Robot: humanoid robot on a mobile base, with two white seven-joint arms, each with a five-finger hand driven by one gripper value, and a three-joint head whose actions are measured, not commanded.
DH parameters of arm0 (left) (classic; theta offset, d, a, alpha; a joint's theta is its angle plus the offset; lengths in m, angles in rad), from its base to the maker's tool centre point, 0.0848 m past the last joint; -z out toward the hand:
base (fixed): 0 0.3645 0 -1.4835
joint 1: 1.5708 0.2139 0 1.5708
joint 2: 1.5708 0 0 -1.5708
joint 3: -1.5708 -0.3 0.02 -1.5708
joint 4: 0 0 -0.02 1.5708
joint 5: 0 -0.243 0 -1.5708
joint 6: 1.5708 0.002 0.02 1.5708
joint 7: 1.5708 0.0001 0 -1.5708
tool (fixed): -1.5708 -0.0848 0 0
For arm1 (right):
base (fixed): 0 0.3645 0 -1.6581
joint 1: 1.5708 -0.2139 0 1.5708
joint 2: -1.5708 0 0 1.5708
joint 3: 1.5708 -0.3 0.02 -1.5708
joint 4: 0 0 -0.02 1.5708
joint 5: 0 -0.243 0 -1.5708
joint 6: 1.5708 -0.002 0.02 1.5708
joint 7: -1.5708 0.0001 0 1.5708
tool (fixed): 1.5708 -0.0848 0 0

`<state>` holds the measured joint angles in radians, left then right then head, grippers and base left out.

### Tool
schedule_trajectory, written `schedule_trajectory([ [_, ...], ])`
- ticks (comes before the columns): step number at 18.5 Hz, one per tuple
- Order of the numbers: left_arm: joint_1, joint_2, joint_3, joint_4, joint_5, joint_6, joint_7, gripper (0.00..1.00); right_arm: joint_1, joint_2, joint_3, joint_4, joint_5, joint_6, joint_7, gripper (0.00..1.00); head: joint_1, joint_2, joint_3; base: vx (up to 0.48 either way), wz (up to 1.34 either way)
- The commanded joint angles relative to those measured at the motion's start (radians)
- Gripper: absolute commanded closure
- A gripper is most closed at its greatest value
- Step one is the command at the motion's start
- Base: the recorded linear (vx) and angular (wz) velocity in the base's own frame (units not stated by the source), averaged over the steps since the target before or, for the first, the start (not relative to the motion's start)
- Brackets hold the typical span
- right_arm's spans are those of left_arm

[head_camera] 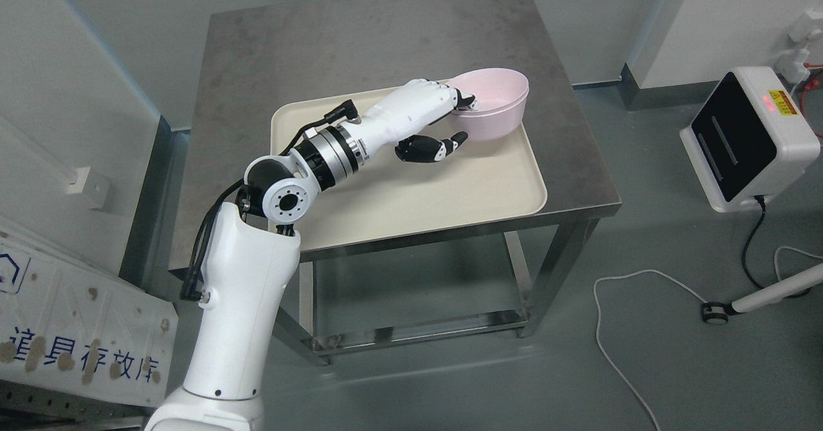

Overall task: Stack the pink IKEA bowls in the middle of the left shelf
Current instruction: 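Lift the stacked pink bowls off the tray with the left hand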

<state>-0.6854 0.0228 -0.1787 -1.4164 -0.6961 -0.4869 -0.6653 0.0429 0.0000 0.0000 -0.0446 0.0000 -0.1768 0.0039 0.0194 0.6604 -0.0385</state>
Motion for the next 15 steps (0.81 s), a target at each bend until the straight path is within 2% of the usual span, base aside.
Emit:
schedule_trajectory([
  [1,0.0,-0.005,0.185,-0.01,0.049,-0.1,-0.002,0.95,0.0,-0.017,-0.011,0.0,0.008,0.0,0.001,0.0,0.0,0.0,0.0,-0.001,-0.02],
  [6,0.064,-0.005,0.234,-0.025,0.113,-0.176,-0.031,0.95,0.0,-0.017,-0.011,0.0,0.008,0.0,0.001,0.0,0.0,0.0,0.0,-0.005,0.0],
  [15,0.072,-0.003,0.309,-0.041,0.113,-0.177,-0.034,0.96,0.0,-0.017,-0.011,0.0,0.008,0.0,0.001,0.0,0.0,0.0,0.0,-0.068,0.02],
])
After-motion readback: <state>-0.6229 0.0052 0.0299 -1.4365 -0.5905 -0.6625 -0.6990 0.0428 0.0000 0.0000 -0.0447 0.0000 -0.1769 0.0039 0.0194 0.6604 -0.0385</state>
